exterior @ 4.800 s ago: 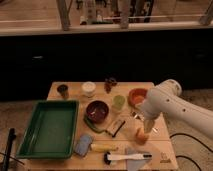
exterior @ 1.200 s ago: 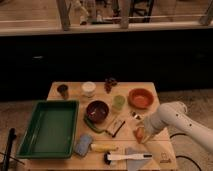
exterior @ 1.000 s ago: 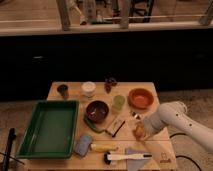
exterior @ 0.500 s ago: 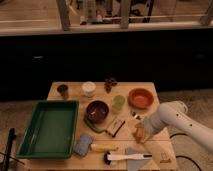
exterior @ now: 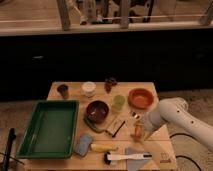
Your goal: Place apple in paper cup
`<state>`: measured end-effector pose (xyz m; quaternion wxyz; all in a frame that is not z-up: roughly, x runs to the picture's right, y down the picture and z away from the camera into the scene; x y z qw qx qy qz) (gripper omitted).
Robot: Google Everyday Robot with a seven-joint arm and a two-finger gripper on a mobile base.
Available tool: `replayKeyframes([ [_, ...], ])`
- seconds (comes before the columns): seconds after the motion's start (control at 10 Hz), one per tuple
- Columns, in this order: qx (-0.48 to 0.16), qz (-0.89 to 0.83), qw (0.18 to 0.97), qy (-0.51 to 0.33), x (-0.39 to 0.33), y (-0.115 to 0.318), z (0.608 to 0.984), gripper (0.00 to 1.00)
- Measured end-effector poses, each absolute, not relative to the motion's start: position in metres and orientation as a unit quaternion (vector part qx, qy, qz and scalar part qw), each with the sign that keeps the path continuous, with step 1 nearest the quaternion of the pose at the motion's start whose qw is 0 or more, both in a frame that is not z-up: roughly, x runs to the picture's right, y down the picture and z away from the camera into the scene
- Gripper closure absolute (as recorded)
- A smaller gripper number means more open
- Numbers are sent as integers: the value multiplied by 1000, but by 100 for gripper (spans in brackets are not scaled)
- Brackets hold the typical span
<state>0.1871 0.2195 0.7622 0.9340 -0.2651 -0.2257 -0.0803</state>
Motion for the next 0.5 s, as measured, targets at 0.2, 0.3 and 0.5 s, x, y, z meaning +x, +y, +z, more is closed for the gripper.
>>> replayKeyframes([
  [0.2,-250,-94,934,-239,180,204,755,100],
  [0.3,-241,-101,934,-245,179,197,752,100],
  [0.5,-230,-112,933,-253,173,186,750,100],
])
